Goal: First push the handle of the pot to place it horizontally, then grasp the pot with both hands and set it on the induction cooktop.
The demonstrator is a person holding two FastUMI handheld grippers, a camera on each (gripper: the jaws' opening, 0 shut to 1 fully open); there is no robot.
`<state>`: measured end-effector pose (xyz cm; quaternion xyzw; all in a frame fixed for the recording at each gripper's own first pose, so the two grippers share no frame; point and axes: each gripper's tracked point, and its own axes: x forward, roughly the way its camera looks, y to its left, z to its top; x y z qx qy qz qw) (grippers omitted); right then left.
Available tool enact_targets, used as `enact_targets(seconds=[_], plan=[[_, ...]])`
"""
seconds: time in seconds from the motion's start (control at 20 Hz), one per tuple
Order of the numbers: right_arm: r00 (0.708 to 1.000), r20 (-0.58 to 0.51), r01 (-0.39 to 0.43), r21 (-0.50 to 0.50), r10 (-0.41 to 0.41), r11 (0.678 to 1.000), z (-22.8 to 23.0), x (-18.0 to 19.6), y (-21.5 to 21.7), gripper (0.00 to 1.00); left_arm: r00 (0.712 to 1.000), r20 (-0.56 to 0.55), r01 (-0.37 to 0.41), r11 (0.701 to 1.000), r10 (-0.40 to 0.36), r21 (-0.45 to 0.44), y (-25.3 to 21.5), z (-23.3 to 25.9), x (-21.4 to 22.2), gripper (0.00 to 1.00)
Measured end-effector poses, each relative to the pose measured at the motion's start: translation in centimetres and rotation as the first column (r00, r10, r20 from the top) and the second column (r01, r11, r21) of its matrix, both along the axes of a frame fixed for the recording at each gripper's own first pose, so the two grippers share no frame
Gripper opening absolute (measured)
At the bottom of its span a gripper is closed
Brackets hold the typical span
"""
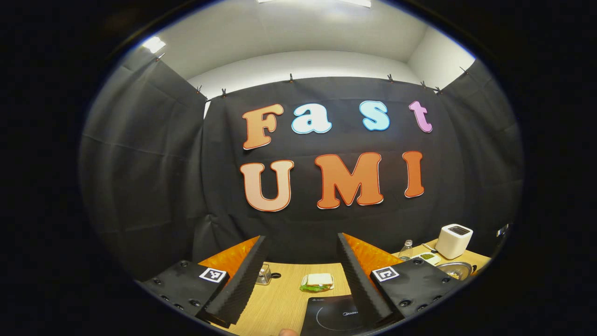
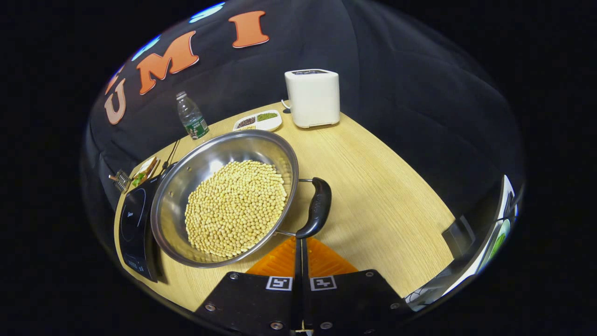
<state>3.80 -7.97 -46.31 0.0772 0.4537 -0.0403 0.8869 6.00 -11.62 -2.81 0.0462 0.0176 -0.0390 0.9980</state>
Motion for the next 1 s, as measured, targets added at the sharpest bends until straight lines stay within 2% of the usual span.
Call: enact_targets(seconds=[1.0], plan=[[0.999,0.014,0.035,-0.033,-0.035,0.999,-0.9,7.6,-2.1,0.00,0.999,-0.028,-0.031,0.999,0.031,0.014,0.2,-2.5,1.7,0.98]])
